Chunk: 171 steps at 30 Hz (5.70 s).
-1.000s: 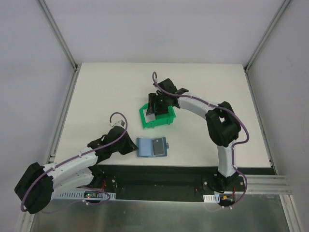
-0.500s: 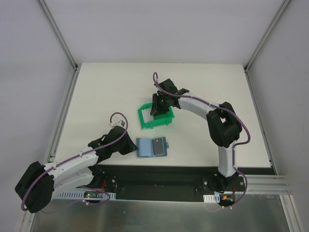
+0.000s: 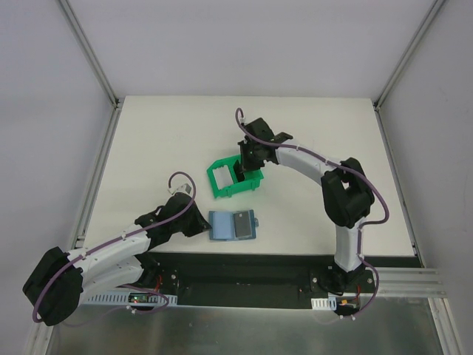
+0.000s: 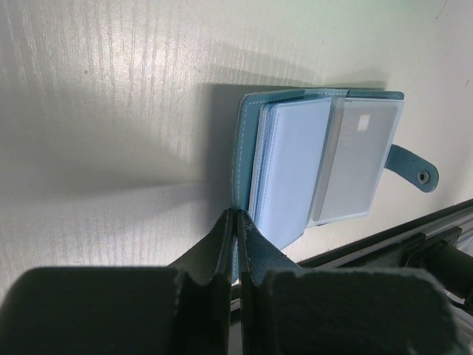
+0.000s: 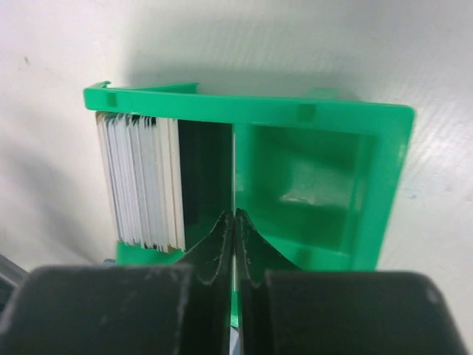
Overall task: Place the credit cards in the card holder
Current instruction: Pick up the credit card from the storage box, then insert the credit card into the card holder.
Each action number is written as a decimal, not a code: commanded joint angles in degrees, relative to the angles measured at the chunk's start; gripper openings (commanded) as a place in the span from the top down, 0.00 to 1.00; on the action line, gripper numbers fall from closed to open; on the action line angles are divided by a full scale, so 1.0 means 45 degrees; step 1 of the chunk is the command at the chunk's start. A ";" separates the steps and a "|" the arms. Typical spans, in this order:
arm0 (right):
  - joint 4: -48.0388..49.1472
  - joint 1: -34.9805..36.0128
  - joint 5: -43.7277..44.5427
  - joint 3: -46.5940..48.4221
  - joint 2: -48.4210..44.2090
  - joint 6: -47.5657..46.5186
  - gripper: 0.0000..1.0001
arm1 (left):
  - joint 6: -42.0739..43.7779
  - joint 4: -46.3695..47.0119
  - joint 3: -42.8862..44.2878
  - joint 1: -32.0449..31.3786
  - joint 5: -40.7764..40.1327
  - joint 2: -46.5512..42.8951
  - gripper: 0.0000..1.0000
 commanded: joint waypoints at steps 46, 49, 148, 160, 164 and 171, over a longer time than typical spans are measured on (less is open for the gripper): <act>1.0841 0.3275 -0.0181 -1.2751 -0.6540 0.7211 1.00 | -0.0929 0.0694 -0.0845 -0.0031 -0.0332 0.0104 1.00; 1.0919 0.3274 -0.0141 -1.2946 -0.6617 0.7249 1.00 | -0.0968 0.0675 -0.0884 -0.0031 -0.0371 0.0045 1.00; 0.1974 0.6321 0.3726 -0.5058 -0.3435 0.3324 0.42 | 0.0047 0.0792 -0.0708 -0.0031 0.0157 -0.1986 1.00; 0.0860 0.6614 0.4292 -0.4177 -0.2614 0.3265 0.41 | 0.0047 0.0811 -0.0650 -0.0031 0.0235 -0.1908 1.00; 0.0802 0.6614 0.4273 -0.4119 -0.2535 0.3265 0.41 | 0.0028 0.0812 -0.0650 -0.0031 0.0254 -0.1908 1.00; 0.0957 0.6634 0.4233 -0.4118 -0.2632 0.3285 0.40 | 0.0008 0.0812 -0.0689 -0.0031 0.0235 -0.1947 1.00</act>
